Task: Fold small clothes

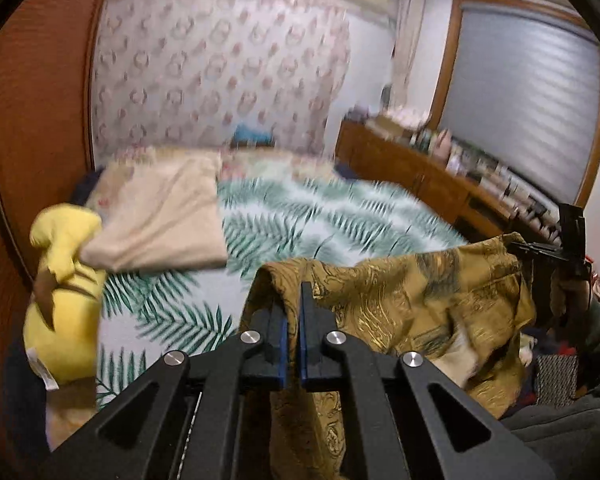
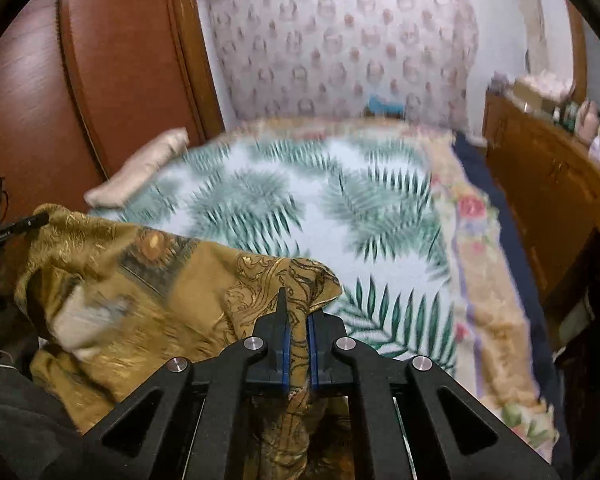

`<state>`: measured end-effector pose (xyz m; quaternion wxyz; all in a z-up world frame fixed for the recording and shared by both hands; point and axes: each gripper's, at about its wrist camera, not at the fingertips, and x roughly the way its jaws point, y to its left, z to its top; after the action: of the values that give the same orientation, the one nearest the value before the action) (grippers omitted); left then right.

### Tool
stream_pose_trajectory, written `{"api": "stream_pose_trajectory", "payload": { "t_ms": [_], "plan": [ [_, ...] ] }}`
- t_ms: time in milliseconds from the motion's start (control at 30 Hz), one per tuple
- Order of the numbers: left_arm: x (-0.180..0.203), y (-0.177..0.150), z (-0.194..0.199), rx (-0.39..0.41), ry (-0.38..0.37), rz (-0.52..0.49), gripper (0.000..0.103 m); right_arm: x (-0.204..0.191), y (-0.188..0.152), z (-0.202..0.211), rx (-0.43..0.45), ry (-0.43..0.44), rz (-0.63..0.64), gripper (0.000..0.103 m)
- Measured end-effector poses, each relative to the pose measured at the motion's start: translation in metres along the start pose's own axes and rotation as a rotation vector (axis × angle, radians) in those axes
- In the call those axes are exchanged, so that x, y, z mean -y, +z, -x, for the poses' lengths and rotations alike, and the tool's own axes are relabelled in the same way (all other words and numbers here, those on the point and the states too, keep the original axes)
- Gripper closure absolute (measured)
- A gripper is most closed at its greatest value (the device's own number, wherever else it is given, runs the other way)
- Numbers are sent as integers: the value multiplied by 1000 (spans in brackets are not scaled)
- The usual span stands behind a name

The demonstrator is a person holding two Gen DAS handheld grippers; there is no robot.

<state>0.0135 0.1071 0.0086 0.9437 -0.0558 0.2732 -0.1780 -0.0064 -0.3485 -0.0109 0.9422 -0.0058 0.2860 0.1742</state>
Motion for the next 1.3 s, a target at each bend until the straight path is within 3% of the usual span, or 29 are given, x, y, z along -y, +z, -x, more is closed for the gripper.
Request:
{"api": "stream_pose_trajectory", "payload": {
  "t_ms": [267,367,533,667,767,900,933,967,1067,1100,1167,1233,1300],
  "plan": [
    [21,37,80,240,-12,-29,98,-21,26,114,218,-27,74,97],
    [24,53,105,316,16,-51,98,-23,40,152,302,-15,80,97],
    [17,91,118,388,54,-76,98,-29,75,191,386,-13,154,97],
    [12,137,97,401,77,-107,98,-29,121,198,428,-42,209,97],
    [3,177,48,365,132,-124,98,-25,167,167,409,-80,224,97],
    [-23,202,-47,229,209,-126,96,-24,215,68,317,-179,206,97],
    [-33,201,-78,176,224,-130,91,-23,224,36,271,-209,193,95],
    [-45,198,-106,117,246,-134,89,-20,228,4,207,-243,185,84],
    [-76,180,-154,-6,264,-94,67,-3,220,-81,26,-357,141,58],
    [-82,172,-160,-18,269,-94,60,1,212,-99,-9,-376,137,57],
    [-87,156,-164,-40,265,-93,57,2,195,-114,-26,-355,133,57],
    [-82,145,-165,-65,235,-80,36,1,177,-122,-39,-308,116,54],
    [-80,131,-164,-87,209,-75,24,10,165,-123,-67,-288,118,51]
  ]
}}
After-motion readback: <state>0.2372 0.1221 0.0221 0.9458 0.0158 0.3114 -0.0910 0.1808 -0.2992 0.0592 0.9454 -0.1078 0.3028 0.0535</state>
